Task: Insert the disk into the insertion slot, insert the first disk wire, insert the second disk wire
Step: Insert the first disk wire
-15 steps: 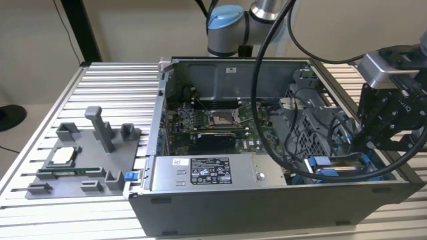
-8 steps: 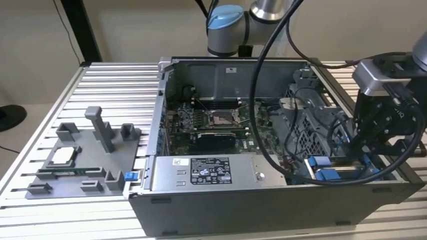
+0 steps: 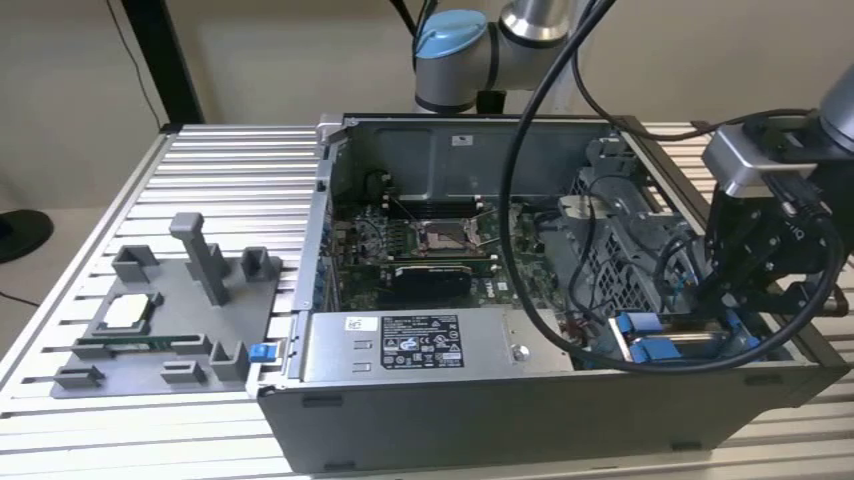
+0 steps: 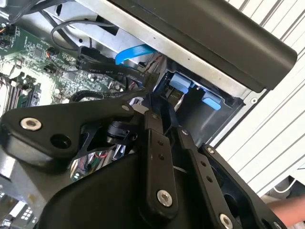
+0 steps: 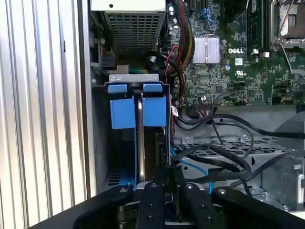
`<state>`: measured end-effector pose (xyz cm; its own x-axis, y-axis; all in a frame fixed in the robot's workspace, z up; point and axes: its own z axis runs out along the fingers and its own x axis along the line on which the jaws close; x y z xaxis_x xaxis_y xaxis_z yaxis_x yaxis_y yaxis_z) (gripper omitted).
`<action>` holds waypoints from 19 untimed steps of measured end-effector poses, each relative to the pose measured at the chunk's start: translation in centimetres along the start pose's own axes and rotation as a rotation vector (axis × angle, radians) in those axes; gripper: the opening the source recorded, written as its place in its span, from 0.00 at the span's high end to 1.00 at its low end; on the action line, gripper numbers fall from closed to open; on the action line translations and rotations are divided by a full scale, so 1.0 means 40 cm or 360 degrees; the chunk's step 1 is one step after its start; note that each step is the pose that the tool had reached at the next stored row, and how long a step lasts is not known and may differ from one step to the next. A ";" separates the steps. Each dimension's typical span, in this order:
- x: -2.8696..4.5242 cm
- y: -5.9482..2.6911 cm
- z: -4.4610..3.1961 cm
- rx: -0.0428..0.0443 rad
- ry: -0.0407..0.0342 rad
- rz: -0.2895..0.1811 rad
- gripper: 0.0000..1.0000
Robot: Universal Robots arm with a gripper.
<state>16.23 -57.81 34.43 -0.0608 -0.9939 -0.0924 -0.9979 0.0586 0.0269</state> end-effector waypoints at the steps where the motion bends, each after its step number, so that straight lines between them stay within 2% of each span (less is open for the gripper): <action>1: 0.000 0.000 0.001 0.0000 0.0000 0.0000 1.00; 19: 0.011 -0.003 0.004 0.0001 0.0000 0.0007 1.00</action>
<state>16.32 -58.22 34.21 -0.0655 -0.9936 -0.0923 -0.9976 0.0632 0.0269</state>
